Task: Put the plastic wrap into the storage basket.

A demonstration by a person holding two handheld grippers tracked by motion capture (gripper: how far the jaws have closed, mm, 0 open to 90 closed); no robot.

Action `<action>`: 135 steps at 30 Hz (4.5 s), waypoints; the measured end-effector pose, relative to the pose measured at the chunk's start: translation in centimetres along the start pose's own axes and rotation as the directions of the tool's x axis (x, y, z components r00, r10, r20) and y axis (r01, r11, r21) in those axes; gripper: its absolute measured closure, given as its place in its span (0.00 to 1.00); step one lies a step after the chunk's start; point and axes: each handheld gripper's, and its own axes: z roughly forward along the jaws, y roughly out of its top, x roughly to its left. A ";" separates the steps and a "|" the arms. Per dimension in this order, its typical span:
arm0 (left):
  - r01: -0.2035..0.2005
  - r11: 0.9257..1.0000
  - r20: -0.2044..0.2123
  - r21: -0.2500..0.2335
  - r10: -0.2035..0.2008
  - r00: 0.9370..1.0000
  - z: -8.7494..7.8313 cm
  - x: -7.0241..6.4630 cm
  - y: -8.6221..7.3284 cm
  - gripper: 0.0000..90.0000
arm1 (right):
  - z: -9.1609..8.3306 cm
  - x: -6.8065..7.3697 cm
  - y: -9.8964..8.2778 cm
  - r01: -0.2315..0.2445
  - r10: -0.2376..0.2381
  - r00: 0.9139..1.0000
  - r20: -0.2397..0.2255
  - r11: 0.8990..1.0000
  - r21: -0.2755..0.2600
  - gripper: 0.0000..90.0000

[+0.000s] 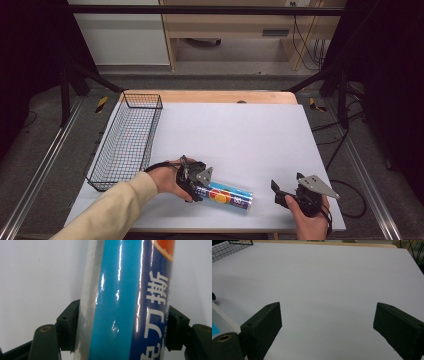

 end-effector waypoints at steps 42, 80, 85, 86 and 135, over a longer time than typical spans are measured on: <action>0.162 0.934 -0.342 -0.317 -0.272 0.899 -16.7 -0.9 1.4 0.35 | -0.3 -0.2 0.1 -0.041 0.042 0.997 0.059 0.999 -0.020 0.12; 0.393 0.846 -0.414 -0.359 -0.523 0.745 -20.3 -3.2 -4.4 0.35 | 0.6 1.8 2.8 0.077 -0.072 0.980 0.188 0.997 -0.022 0.13; 0.403 0.842 -0.429 -0.358 -0.532 0.730 -20.9 -4.1 -4.7 0.35 | 0.6 2.0 2.9 0.080 -0.074 0.980 0.185 0.997 -0.023 0.14; 0.408 0.839 -0.431 -0.361 -0.537 0.725 -21.0 -4.2 -4.7 0.35 | 0.7 2.0 2.8 0.079 -0.073 0.981 0.182 0.997 -0.023 0.14; 0.631 0.709 -0.496 -0.317 -0.690 0.527 -20.7 -3.2 -8.5 0.35 | 0.7 2.4 2.8 0.110 -0.103 0.976 0.190 0.994 -0.027 0.14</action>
